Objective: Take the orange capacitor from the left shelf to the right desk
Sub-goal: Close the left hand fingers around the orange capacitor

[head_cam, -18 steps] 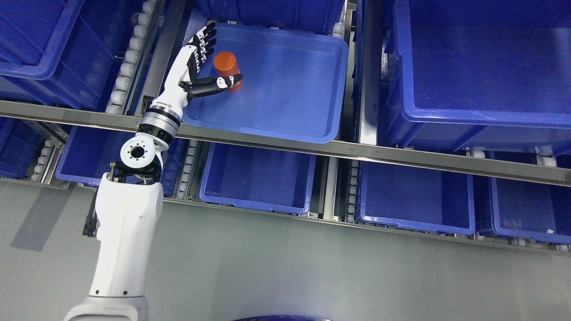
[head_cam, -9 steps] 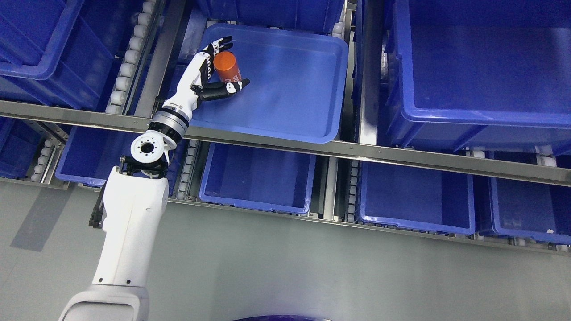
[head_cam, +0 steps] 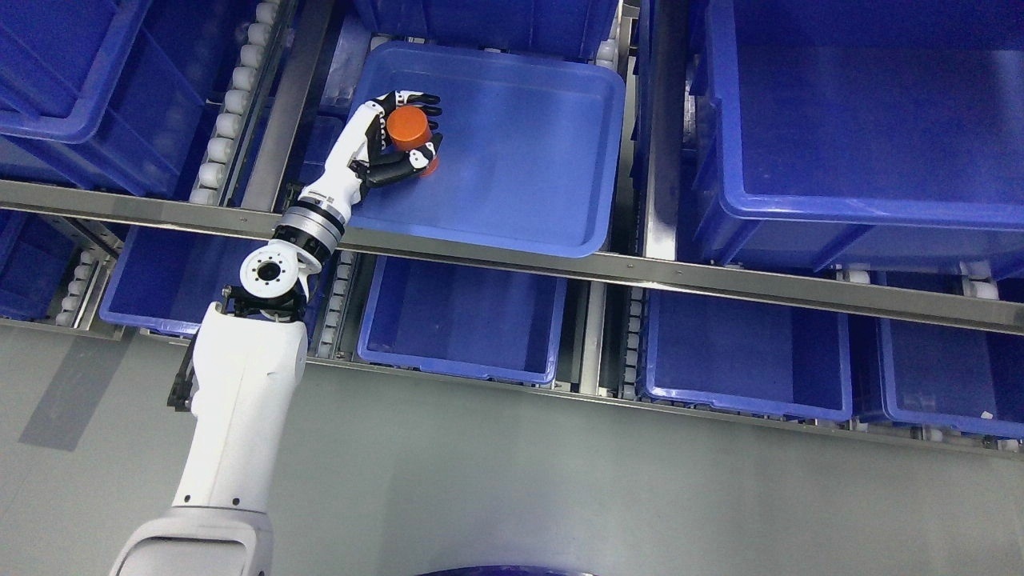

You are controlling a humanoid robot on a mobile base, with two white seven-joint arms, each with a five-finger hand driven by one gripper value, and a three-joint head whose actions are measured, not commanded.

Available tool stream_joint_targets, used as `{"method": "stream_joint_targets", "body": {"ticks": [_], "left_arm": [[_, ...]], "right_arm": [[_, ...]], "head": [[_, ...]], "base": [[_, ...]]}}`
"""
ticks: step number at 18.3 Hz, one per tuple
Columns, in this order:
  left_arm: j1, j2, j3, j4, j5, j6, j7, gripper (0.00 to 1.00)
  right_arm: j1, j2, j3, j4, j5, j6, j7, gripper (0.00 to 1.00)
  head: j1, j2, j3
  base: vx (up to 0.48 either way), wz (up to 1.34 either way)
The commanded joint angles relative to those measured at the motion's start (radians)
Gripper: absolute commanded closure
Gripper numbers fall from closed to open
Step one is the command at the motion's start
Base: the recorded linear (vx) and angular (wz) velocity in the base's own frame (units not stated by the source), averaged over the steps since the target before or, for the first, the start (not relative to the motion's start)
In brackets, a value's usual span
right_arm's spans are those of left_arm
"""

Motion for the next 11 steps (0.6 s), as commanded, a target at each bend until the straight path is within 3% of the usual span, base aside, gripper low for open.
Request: {"method": "stream_joint_targets", "body": {"ticks": [1, 5, 11], "left_arm": [[-0.002, 0.002, 0.043, 0.051, 0.02, -0.043, -0.004, 1.0], [-0.008, 0.002, 0.059, 0.008, 0.058, -0.064, -0.006, 1.0], [0.023, 0.002, 0.04, -0.316, 0.192, 0.032, -0.004, 1.0]], "right_arm": [[-0.002, -0.017, -0.011, -0.034, 0.005, -0.001, 0.001, 0.0], [-0.002, -0.017, -0.011, -0.034, 0.005, -0.001, 0.001, 0.0], [-0.002, -0.017, -0.011, -0.034, 0.005, -0.001, 0.001, 0.0]], "head": [[0.0, 0.0, 0.0], [0.0, 0.0, 0.0], [0.0, 0.0, 0.0]], "base": [[0.0, 0.0], [0.0, 0.0], [0.0, 0.0]]}}
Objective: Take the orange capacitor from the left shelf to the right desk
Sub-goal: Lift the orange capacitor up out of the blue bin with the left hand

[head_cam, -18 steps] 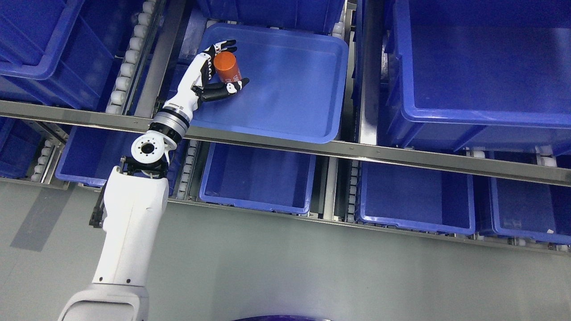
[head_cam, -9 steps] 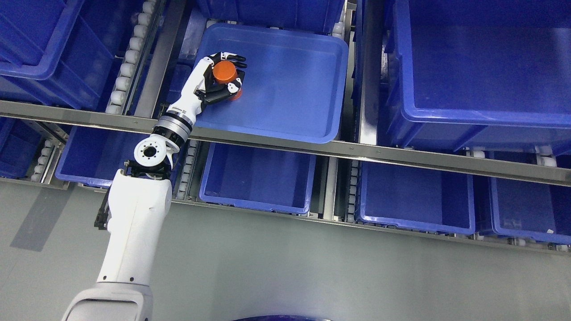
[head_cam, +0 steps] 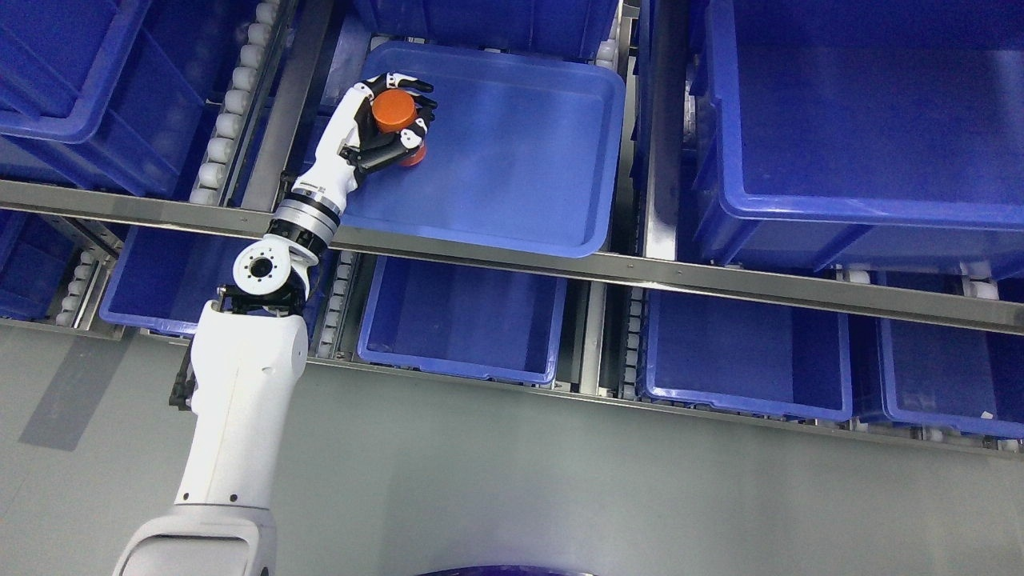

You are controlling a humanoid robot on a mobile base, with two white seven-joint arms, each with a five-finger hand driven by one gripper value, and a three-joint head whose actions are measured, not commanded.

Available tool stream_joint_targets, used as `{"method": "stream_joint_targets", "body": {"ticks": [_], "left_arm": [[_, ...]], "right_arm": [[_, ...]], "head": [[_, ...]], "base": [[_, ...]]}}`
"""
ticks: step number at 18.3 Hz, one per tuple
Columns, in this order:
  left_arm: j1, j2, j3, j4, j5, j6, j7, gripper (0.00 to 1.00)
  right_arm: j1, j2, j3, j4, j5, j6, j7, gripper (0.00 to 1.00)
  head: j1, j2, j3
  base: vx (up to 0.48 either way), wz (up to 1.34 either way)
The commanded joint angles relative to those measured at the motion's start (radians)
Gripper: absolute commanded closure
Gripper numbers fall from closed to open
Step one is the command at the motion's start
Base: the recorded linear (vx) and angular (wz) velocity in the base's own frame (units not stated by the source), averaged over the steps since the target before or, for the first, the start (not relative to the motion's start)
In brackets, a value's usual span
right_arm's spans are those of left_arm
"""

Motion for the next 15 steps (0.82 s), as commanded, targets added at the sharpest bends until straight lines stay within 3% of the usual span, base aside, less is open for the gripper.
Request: {"method": "stream_joint_targets", "body": {"ticks": [1, 6, 15], "left_arm": [[0.062, 0.012, -0.001, -0.314, 0.104, 0.047, 0.001, 0.99], [0.095, 0.012, -0.035, -0.43, 0.118, 0.036, 0.001, 0.99], [0.135, 0.012, -0.1, -0.43, 0.118, -0.067, 0.0, 0.99]], "right_arm": [[-0.002, -0.017, -0.011, -0.034, 0.003, -0.001, -0.001, 0.0], [-0.002, -0.017, -0.011, -0.034, 0.005, -0.001, 0.001, 0.0], [-0.002, -0.017, -0.011, -0.034, 0.005, -0.001, 0.001, 0.0]], "head": [[0.0, 0.0, 0.0], [0.0, 0.0, 0.0], [0.0, 0.0, 0.0]], "base": [[0.0, 0.0], [0.0, 0.0], [-0.005, 0.0]]}}
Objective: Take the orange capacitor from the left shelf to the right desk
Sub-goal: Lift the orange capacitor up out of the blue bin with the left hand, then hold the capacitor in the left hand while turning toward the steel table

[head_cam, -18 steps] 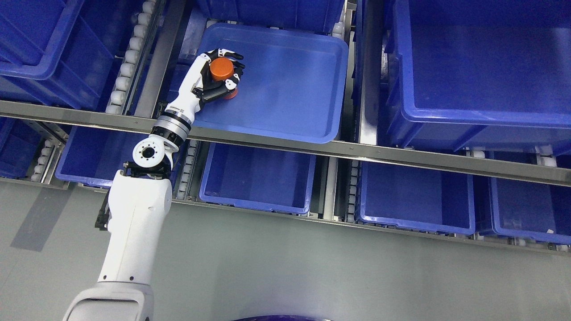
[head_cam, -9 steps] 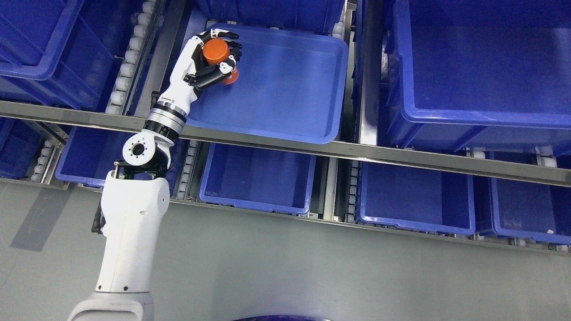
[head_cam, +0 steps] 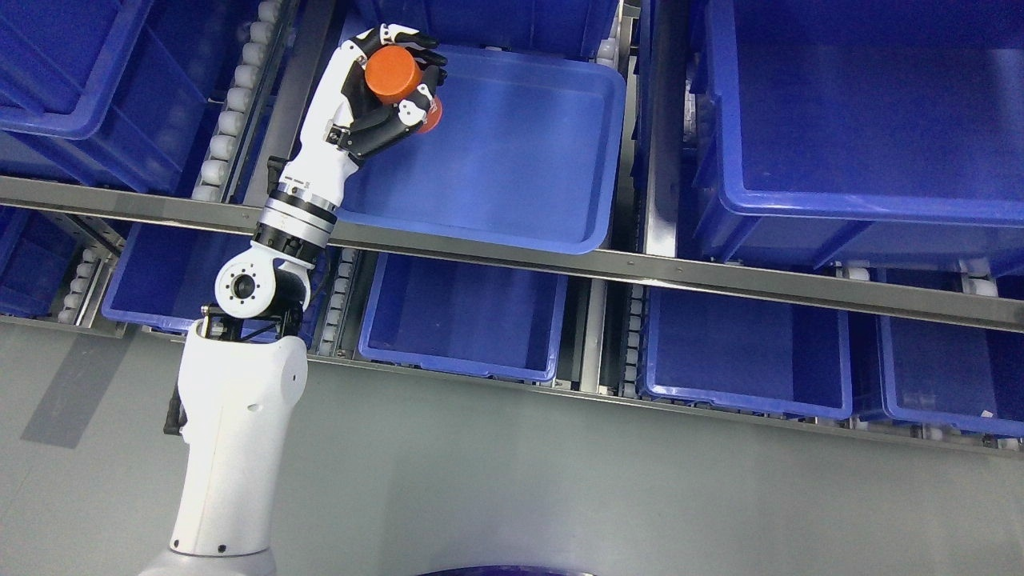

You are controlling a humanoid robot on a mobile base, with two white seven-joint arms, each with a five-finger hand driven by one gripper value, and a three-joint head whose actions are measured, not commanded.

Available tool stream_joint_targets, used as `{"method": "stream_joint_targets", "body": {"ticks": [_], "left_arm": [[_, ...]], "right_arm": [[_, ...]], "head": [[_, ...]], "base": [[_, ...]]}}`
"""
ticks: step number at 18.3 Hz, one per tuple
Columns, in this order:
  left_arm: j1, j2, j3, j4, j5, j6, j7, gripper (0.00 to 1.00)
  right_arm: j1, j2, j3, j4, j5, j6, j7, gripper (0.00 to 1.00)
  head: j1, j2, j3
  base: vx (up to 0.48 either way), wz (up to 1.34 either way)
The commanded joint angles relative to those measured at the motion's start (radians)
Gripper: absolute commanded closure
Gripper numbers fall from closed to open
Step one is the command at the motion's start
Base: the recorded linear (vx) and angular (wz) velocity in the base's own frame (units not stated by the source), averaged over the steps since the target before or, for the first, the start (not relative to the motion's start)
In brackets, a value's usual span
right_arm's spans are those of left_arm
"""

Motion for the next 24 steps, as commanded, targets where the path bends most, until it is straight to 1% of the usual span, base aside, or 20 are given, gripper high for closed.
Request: {"method": "stream_joint_targets", "body": {"ticks": [1, 8, 17, 24], "left_arm": [[0.016, 0.016, -0.052, -0.108, 0.006, -0.021, -0.001, 0.98], [0.014, 0.016, -0.064, -0.108, 0.006, -0.021, 0.001, 0.98], [0.008, 0.016, -0.13, -0.108, 0.006, -0.021, 0.002, 0.97], [0.009, 0.016, -0.148, -0.108, 0.01, -0.022, 0.002, 0.97]], "right_arm": [[-0.001, -0.017, -0.011, -0.034, 0.005, -0.004, 0.001, 0.0], [-0.001, -0.017, -0.011, -0.034, 0.005, -0.002, 0.001, 0.0], [-0.001, -0.017, -0.011, -0.034, 0.005, -0.004, -0.001, 0.0], [-0.001, -0.017, -0.011, -0.034, 0.005, -0.004, 0.001, 0.0]], "head": [[0.0, 0.0, 0.0], [0.0, 0.0, 0.0], [0.0, 0.0, 0.0], [0.0, 0.0, 0.0]], "base": [[-0.047, 0.02], [-0.117, 0.07], [-0.161, 0.22], [-0.036, 0.05]]}}
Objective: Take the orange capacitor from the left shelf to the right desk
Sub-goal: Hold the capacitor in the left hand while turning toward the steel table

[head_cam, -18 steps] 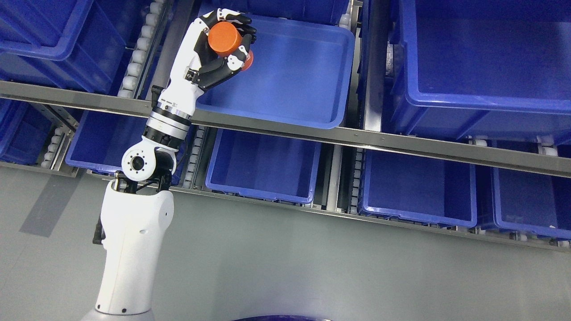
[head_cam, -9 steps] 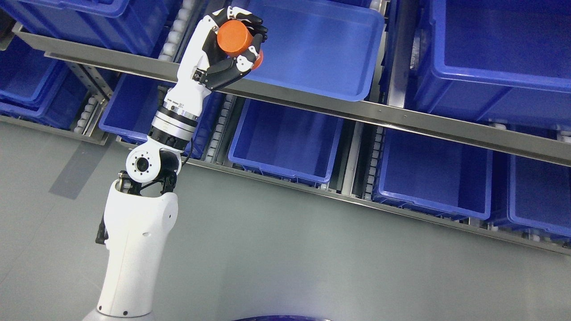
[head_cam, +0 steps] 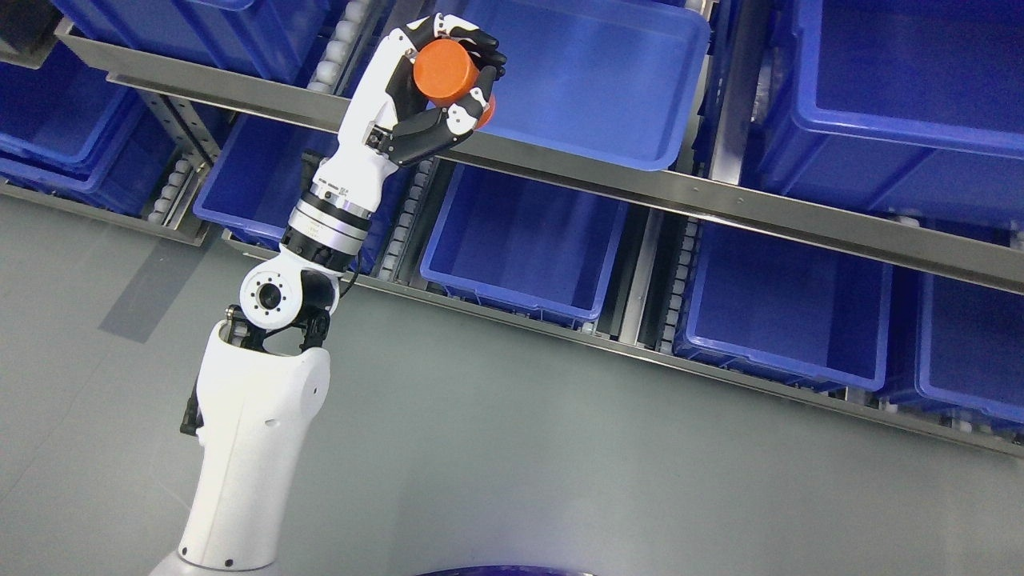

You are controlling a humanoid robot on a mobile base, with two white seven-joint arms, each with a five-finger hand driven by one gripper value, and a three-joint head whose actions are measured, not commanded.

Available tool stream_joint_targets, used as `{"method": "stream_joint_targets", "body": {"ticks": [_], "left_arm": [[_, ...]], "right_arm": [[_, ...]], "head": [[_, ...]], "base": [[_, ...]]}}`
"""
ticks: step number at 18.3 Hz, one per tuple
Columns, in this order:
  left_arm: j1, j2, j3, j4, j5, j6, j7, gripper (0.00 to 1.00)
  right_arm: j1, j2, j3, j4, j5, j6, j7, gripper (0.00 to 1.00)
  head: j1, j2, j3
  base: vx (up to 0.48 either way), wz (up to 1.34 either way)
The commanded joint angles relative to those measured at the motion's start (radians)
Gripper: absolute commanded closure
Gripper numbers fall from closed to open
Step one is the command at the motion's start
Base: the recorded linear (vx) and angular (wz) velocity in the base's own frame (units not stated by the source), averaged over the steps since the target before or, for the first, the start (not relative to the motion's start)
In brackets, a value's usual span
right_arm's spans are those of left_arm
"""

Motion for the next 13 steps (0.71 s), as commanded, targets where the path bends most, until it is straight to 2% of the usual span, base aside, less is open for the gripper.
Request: {"method": "stream_joint_targets", "body": {"ticks": [1, 5, 9, 13], "left_arm": [[0.0, 0.017, -0.043, -0.01, 0.001, -0.002, 0.0, 0.97], [-0.026, 0.017, -0.056, -0.01, 0.018, -0.038, 0.0, 0.97], [-0.057, 0.017, -0.117, -0.01, 0.093, -0.192, -0.002, 0.97], [-0.058, 0.017, -0.194, -0.01, 0.095, -0.21, 0.0, 0.97]], "right_arm": [[-0.001, -0.017, -0.011, -0.034, 0.005, 0.0, 0.001, 0.0], [-0.001, -0.017, -0.011, -0.034, 0.005, 0.0, 0.001, 0.0], [-0.001, -0.017, -0.011, -0.034, 0.005, 0.0, 0.001, 0.0], [-0.001, -0.017, -0.011, -0.034, 0.005, 0.0, 0.001, 0.0]], "head": [[0.0, 0.0, 0.0], [0.0, 0.0, 0.0], [0.0, 0.0, 0.0], [0.0, 0.0, 0.0]], "base": [[0.036, -0.25], [0.02, -0.47], [-0.025, -0.63], [-0.05, -0.9]]}}
